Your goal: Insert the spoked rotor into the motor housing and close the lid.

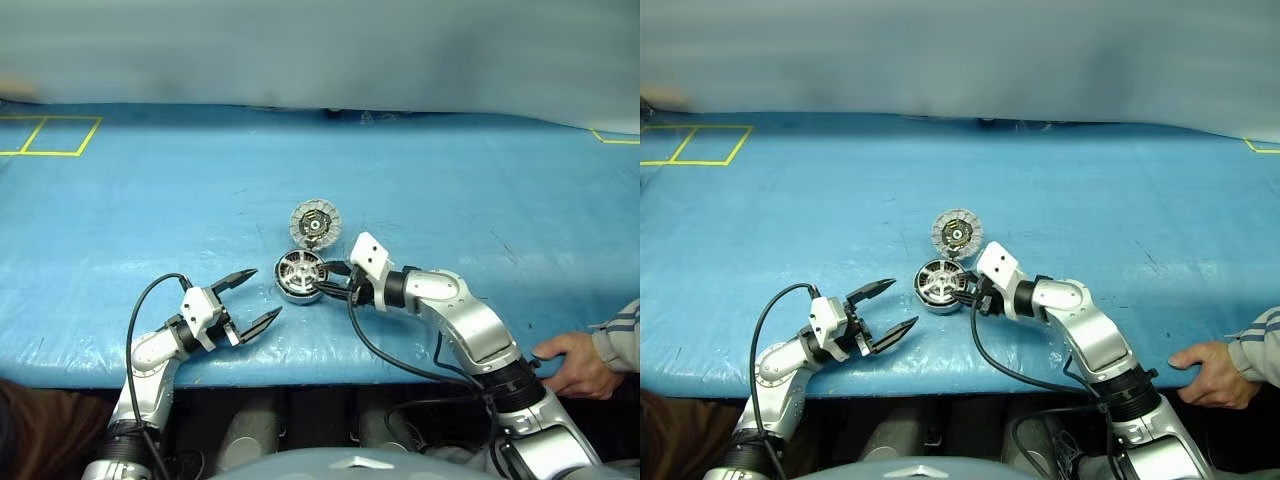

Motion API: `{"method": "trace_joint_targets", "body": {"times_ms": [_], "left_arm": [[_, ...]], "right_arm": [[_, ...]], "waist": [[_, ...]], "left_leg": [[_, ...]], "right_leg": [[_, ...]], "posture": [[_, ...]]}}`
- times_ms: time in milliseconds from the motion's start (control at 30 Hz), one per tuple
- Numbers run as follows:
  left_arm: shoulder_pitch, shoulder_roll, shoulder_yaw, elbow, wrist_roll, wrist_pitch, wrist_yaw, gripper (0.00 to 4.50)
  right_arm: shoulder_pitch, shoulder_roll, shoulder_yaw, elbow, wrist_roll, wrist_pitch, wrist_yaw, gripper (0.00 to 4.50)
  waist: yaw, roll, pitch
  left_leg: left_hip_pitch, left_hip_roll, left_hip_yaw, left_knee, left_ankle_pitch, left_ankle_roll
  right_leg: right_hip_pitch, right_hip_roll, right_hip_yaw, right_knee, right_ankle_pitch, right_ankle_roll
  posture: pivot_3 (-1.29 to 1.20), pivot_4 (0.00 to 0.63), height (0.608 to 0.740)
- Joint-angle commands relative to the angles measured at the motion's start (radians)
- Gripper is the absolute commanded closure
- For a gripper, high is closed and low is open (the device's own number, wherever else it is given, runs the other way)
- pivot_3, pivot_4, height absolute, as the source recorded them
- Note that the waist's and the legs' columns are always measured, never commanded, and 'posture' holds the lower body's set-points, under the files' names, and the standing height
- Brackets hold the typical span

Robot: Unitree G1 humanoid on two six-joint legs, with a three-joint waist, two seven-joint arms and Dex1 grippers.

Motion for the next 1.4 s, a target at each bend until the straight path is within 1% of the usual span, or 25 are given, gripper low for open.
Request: {"method": "trace_joint_targets", "body": {"times_ms": [33, 233, 333, 433, 467, 633, 800, 933, 1033, 1167, 1300, 1400], "left_arm": [[0.004, 0.008, 0.004, -0.005, 0.002, -0.014, 0.002, 0.0], [0.008, 0.006, 0.004, -0.004, 0.002, -0.015, 0.003, 0.0], [0.008, 0.006, 0.004, -0.004, 0.003, -0.016, 0.005, 0.0], [0.009, 0.005, 0.005, -0.004, 0.004, -0.016, 0.006, 0.0], [0.009, 0.005, 0.005, -0.005, 0.004, -0.015, 0.008, 0.0], [0.008, 0.007, 0.006, -0.004, 0.006, -0.014, 0.013, 0.0], [0.008, 0.009, 0.006, -0.001, 0.008, -0.01, 0.018, 0.0], [0.007, 0.009, 0.007, -0.001, 0.005, -0.008, 0.023, 0.0], [0.006, 0.008, 0.007, -0.001, 0.004, -0.006, 0.025, 0.0], [-0.002, 0.007, 0.007, 0.002, 0.005, -0.002, 0.031, 0.0], [-0.007, 0.005, 0.004, 0.009, 0.013, 0.003, 0.038, 0.0], [-0.01, 0.003, -0.001, 0.014, 0.019, 0.002, 0.045, 0.0]], "right_arm": [[-0.007, 0.002, -0.003, -0.035, 0.003, -0.02, 0.006, 2.72], [-0.013, 0.042, -0.019, -0.016, 0.008, -0.033, -0.021, 2.72], [-0.019, 0.069, -0.019, 0.006, 0.003, -0.035, -0.038, 3.25], [-0.025, 0.107, -0.02, 0.041, 0.002, -0.04, -0.06, 4.24], [-0.029, 0.122, -0.018, 0.059, -0.004, -0.043, -0.072, 4.48], [-0.037, 0.149, -0.002, 0.102, -0.022, -0.054, -0.088, 4.48], [-0.024, 0.14, 0.033, 0.119, -0.06, -0.041, -0.091, 4.48], [-0.011, 0.139, 0.038, 0.112, -0.067, -0.046, -0.089, 4.48], [-0.008, 0.15, 0.02, 0.095, -0.055, -0.059, -0.09, 4.48], [-0.022, 0.177, -0.064, 0.038, -0.009, -0.08, -0.124, 4.48], [-0.038, 0.16, -0.131, 0.03, -0.019, -0.076, -0.178, 4.48], [-0.048, 0.138, -0.161, 0.069, -0.043, -0.069, -0.213, 4.48]], "waist": [[0.0, 0.0, 0.0], [0.0, 0.0, 0.0], [-0.001, 0.0, 0.0], [-0.001, 0.0, 0.0], [-0.002, 0.0, 0.0], [-0.002, 0.0, 0.0], [-0.003, 0.001, 0.0], [-0.003, 0.001, -0.001], [-0.003, 0.001, -0.001], [-0.003, 0.001, 0.0], [-0.002, 0.001, 0.0], [-0.002, 0.001, 0.0]], "left_leg": [[0.0, 0.0, 0.0, 0.0, 0.0, 0.0], [0.0, 0.0, 0.0, 0.0, 0.0, 0.0], [0.0, 0.0, 0.0, 0.0, 0.0, 0.0], [0.0, 0.0, 0.0, 0.0, 0.0, 0.0], [0.0, 0.0, 0.0, 0.0, 0.0, 0.0], [0.0, 0.0, 0.0, 0.0, 0.0, 0.0], [0.001, 0.0, 0.0, 0.0, 0.0, -0.001], [0.002, 0.0, 0.0, 0.0, 0.0, -0.001], [0.006, 0.0, 0.0, 0.0, -0.002, -0.004], [0.008, 0.001, 0.0, 0.0, -0.003, -0.006], [0.008, 0.0, 0.0, 0.0, -0.002, -0.006], [0.008, 0.0, 0.0, -0.001, -0.002, -0.006]], "right_leg": [[0.0, 0.0, 0.0, 0.0, 0.0, 0.0], [0.0, 0.0, 0.0, 0.0, 0.0, 0.0], [0.0, 0.0, 0.0, 0.0, 0.0, 0.0], [0.0, 0.001, 0.0, 0.0, 0.0, 0.0], [0.0, 0.001, 0.0, 0.0, 0.0, 0.0], [0.0, 0.002, 0.0, 0.001, 0.001, -0.001], [0.0, 0.003, 0.0, 0.001, 0.001, -0.001], [0.001, 0.003, 0.0, 0.001, 0.001, -0.001], [0.006, 0.002, 0.0, 0.0, 0.0, -0.001], [0.007, -0.001, 0.0, 0.0, 0.0, -0.001], [0.008, 0.0, 0.0, 0.0, 0.0, -0.001], [0.007, 0.0, 0.0, 0.0, 0.0, -0.001]], "posture": [[0.0, 0.15, 0.74], [0.0, 0.15, 0.74], [0.0, 0.15, 0.74], [0.0, 0.15, 0.74], [0.0, 0.15, 0.74], [0.0, 0.15, 0.74], [0.0, 0.15, 0.74], [0.0, 0.15, 0.74], [0.0, 0.15, 0.74], [0.0, 0.15, 0.74], [0.0, 0.15, 0.74], [0.0, 0.15, 0.74]]}}
